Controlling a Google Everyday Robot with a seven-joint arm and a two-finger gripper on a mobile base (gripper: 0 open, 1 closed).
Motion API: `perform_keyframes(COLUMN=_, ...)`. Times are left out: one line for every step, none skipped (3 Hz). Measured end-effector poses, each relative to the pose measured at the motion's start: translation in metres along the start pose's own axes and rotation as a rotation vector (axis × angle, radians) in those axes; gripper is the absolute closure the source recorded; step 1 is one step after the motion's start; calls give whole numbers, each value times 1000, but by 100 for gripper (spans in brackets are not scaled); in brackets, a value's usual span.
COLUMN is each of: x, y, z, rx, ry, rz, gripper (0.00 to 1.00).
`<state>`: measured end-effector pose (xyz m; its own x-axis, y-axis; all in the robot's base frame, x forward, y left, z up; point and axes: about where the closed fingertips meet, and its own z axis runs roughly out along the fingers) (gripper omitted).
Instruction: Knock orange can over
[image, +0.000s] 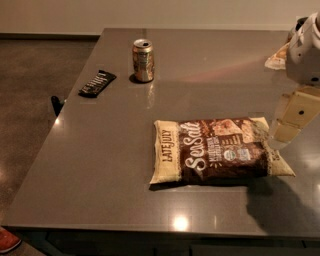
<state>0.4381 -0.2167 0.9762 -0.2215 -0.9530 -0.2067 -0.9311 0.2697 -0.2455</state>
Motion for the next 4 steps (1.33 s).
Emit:
perform_keyframes(x=0, y=0, z=0, rx=0, ry=0, rz=0, gripper=0)
perform_keyframes(x=-5, y=-4, z=0, rx=-6, ry=-15, rz=-7, gripper=0)
perform_keyframes(x=-18, y=-24, z=6, rx=-5, ry=-83, rz=-13, gripper=0)
perform_keyframes(x=-38, y=-56, z=19, rx=7, ry=-161, rz=-6, gripper=0)
